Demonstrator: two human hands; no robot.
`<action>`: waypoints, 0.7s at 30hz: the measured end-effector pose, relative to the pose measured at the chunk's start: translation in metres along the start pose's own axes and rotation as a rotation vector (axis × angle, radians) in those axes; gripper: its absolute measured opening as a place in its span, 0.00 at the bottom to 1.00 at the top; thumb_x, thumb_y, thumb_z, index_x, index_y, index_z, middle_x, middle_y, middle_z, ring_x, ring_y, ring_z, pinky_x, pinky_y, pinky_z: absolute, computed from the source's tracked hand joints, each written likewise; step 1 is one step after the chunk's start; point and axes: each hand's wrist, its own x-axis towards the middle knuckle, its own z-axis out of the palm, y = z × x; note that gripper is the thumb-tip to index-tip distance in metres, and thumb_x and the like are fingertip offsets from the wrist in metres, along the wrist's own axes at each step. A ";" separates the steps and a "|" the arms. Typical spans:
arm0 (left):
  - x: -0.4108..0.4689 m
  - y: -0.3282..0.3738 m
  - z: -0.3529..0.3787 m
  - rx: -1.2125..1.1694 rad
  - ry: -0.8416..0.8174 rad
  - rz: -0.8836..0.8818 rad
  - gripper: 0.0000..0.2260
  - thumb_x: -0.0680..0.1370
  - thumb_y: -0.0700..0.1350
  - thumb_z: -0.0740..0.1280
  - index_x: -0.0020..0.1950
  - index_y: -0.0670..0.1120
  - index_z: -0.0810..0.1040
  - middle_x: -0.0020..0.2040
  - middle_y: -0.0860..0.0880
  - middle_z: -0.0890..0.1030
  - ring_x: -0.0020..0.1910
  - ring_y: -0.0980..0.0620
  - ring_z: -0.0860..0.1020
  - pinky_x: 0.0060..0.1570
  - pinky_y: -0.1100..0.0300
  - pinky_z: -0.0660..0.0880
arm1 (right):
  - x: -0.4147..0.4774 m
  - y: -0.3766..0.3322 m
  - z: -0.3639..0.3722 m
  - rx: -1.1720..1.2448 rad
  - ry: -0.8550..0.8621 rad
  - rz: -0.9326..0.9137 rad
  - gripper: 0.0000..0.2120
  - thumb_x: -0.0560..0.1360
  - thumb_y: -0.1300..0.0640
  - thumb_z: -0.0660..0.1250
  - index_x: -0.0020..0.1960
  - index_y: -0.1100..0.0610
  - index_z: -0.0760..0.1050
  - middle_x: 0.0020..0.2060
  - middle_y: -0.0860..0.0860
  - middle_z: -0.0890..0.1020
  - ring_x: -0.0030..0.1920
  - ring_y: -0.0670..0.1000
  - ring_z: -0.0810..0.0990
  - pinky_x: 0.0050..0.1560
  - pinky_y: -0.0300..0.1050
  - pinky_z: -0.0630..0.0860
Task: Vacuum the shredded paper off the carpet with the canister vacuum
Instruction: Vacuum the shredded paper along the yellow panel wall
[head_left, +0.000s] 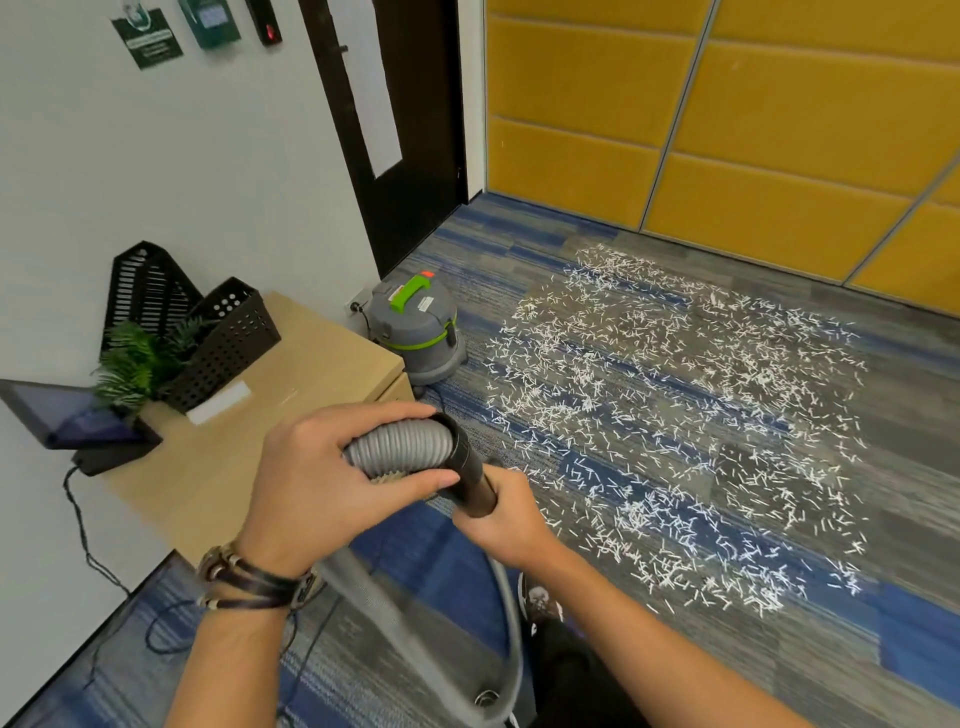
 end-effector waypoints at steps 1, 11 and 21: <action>0.000 -0.002 0.005 0.010 0.003 -0.009 0.23 0.65 0.67 0.79 0.57 0.62 0.86 0.52 0.64 0.86 0.52 0.65 0.84 0.55 0.56 0.82 | 0.004 0.001 -0.002 0.010 -0.003 -0.001 0.14 0.65 0.65 0.68 0.33 0.49 0.67 0.28 0.41 0.67 0.31 0.42 0.62 0.31 0.44 0.59; 0.004 -0.049 0.053 0.011 -0.105 -0.197 0.26 0.63 0.70 0.77 0.60 0.68 0.83 0.50 0.73 0.83 0.51 0.68 0.82 0.54 0.59 0.80 | 0.056 0.038 -0.020 -0.218 -0.152 0.052 0.14 0.66 0.60 0.69 0.31 0.45 0.67 0.25 0.41 0.69 0.26 0.41 0.67 0.30 0.40 0.63; 0.008 -0.024 0.035 -0.156 -0.132 -0.173 0.25 0.59 0.64 0.83 0.54 0.61 0.88 0.50 0.64 0.87 0.51 0.63 0.85 0.55 0.63 0.81 | 0.023 0.039 -0.021 -0.124 -0.127 0.058 0.11 0.65 0.68 0.69 0.33 0.57 0.68 0.27 0.44 0.67 0.30 0.44 0.63 0.32 0.45 0.59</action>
